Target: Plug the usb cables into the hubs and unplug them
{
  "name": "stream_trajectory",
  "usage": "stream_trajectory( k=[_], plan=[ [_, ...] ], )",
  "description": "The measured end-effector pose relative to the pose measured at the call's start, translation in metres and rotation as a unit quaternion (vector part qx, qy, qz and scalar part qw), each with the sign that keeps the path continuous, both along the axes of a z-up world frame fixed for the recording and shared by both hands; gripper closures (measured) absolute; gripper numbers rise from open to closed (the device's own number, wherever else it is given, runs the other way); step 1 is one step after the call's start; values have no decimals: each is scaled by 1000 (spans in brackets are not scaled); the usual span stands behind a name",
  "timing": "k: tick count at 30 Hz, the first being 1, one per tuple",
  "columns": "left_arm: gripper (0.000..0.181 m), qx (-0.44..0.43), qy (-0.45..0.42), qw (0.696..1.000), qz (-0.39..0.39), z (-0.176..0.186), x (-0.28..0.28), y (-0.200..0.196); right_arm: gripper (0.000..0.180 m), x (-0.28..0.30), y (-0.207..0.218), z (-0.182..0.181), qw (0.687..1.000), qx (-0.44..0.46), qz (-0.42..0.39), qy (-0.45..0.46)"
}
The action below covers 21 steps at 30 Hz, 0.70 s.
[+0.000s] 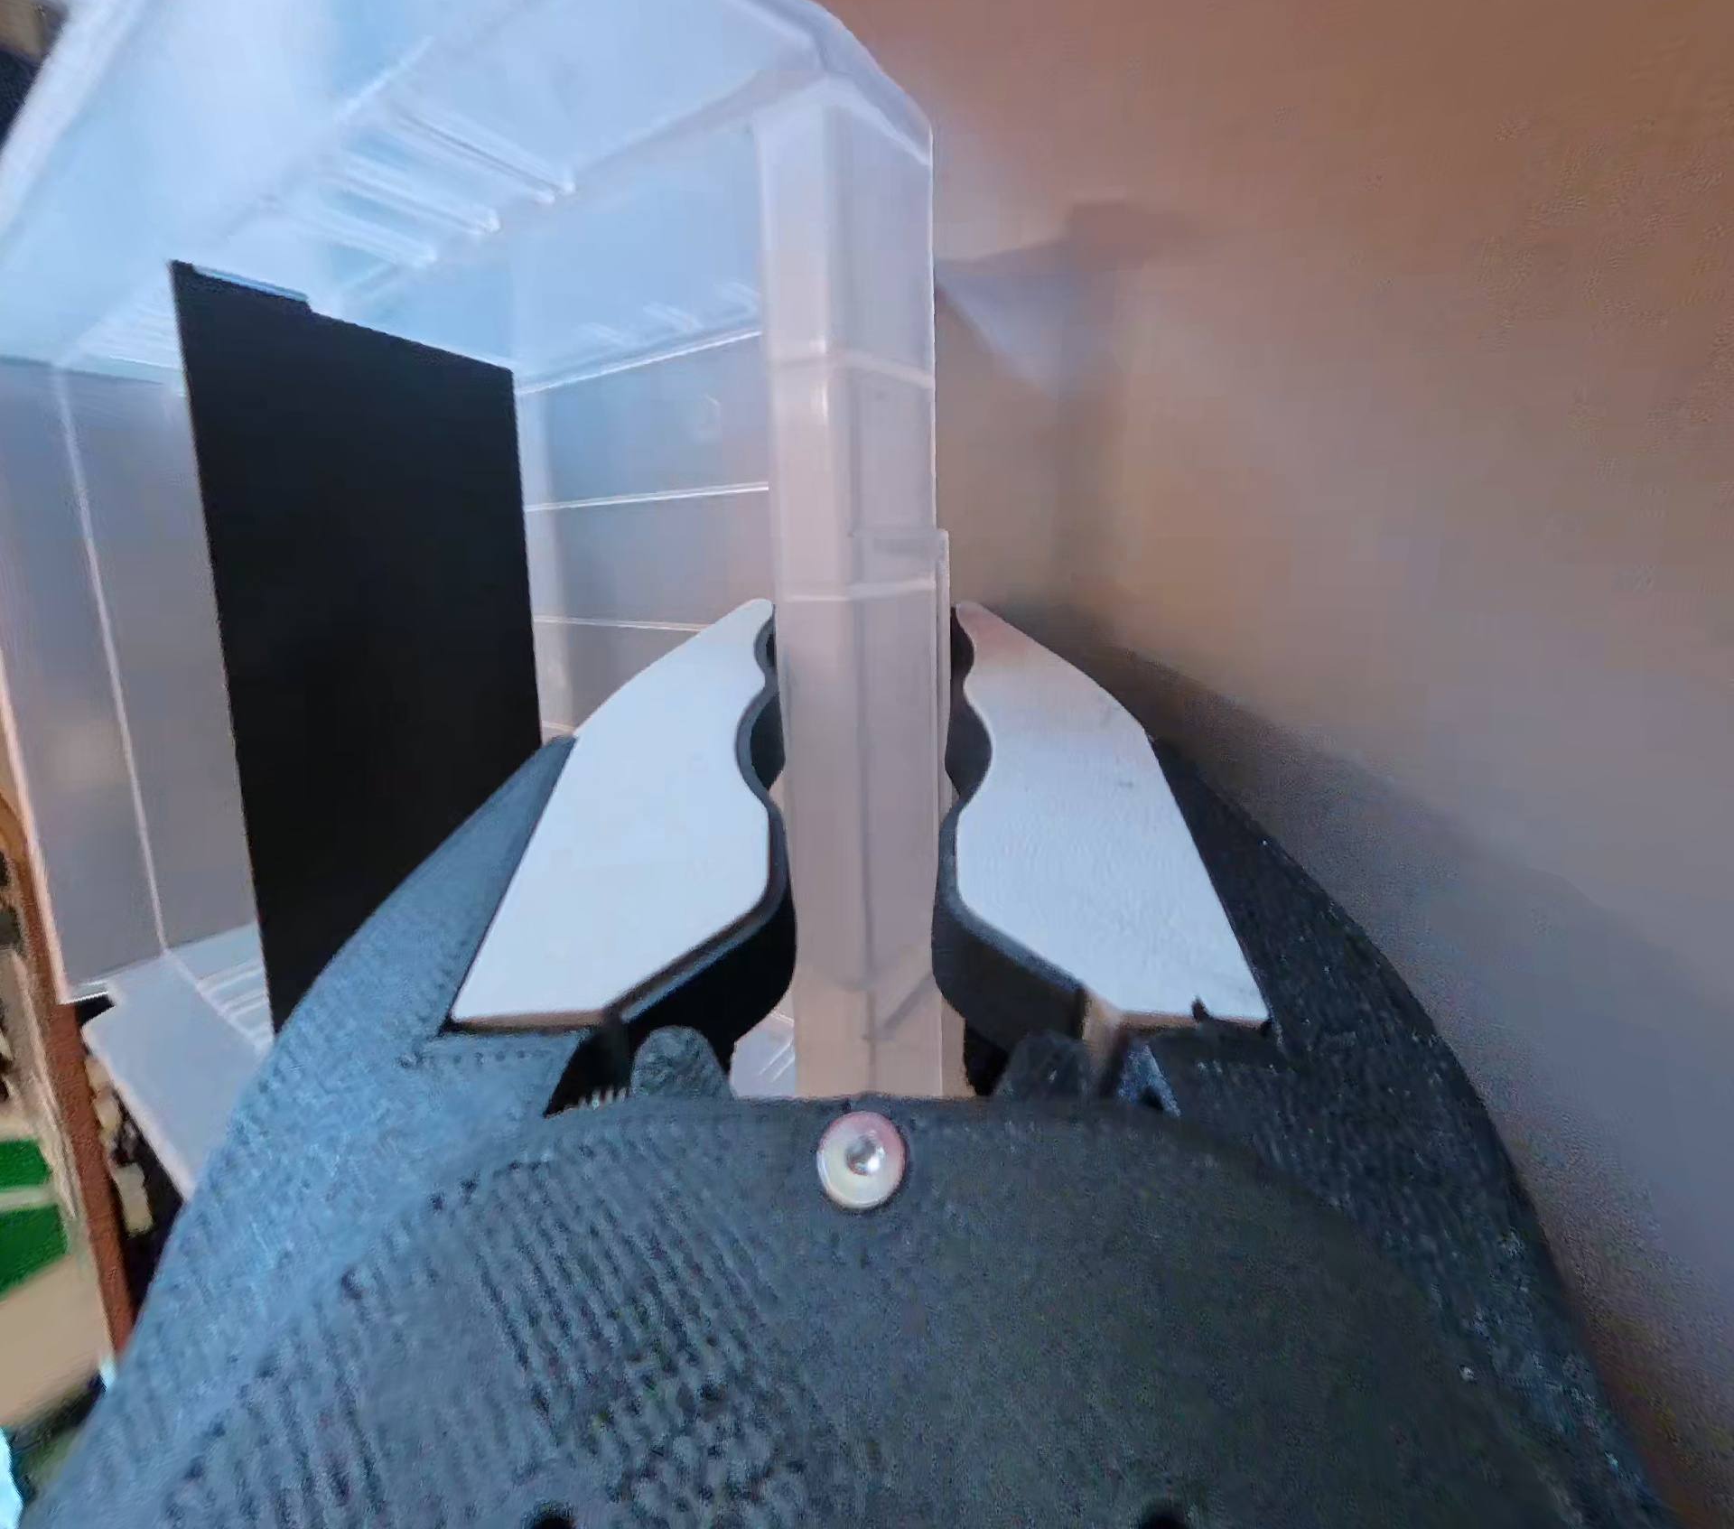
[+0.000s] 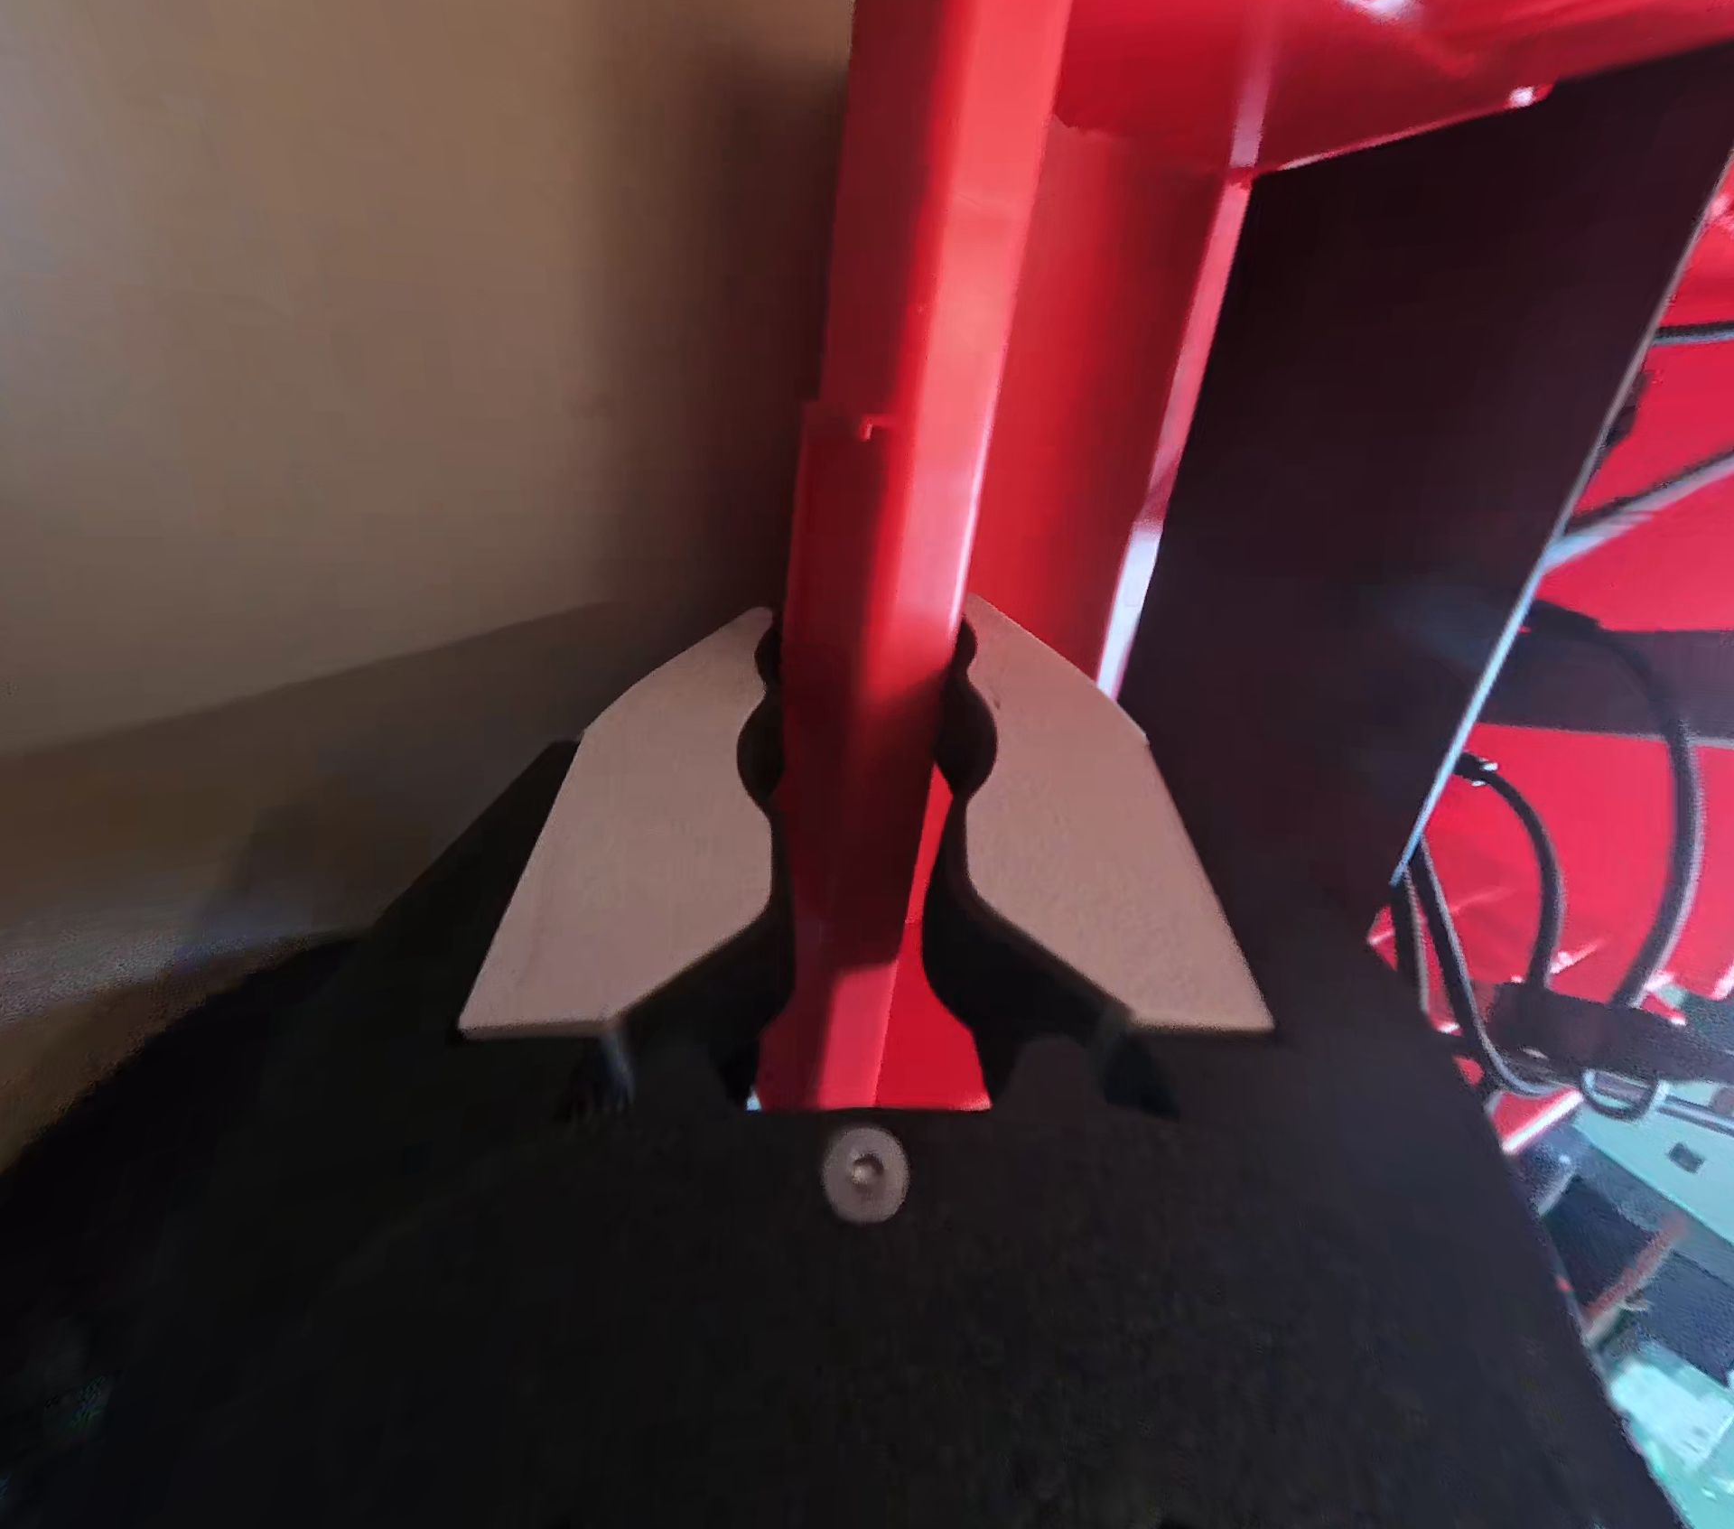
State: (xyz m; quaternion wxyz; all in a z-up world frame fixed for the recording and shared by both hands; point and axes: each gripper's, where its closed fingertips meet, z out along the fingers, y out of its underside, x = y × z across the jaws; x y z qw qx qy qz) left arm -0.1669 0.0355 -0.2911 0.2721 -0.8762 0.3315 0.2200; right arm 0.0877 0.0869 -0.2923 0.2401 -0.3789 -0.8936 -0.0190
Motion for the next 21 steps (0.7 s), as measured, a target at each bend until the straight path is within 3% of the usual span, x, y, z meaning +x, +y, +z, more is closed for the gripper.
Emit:
stream_trajectory(
  k=[3, 6, 9, 11, 13, 16, 19, 21],
  plan=[
    [146, 27, 2, 999, -45, 5, 27, 23, 148, 6, -29, 10, 998, 18, 31, 47],
    [136, 77, -31, 996, -22, 25, 41, 22, 144, 10, -70, 54, 981, -73, 34, 174],
    [139, 149, -156, 976, 8, 59, 66, -3, 147, 34, -82, 113, 924, -226, -23, 307],
    [135, 169, -280, 945, 29, 76, 94, -27, 148, 55, -48, 133, 881, -248, -112, 388],
    [130, 186, -397, 898, 43, 90, 130, -48, 148, 79, -1, 130, 840, -228, -216, 442],
    [127, 225, -477, 845, 83, 96, 175, -56, 127, 91, 29, 98, 798, -268, -314, 440],
    [121, 273, -480, 823, 134, 83, 196, -31, 120, 75, 35, 77, 782, -274, -349, 437],
    [134, 274, -441, 838, 171, 66, 193, -9, 130, 62, 42, 65, 786, -255, -363, 430]
  ],
)
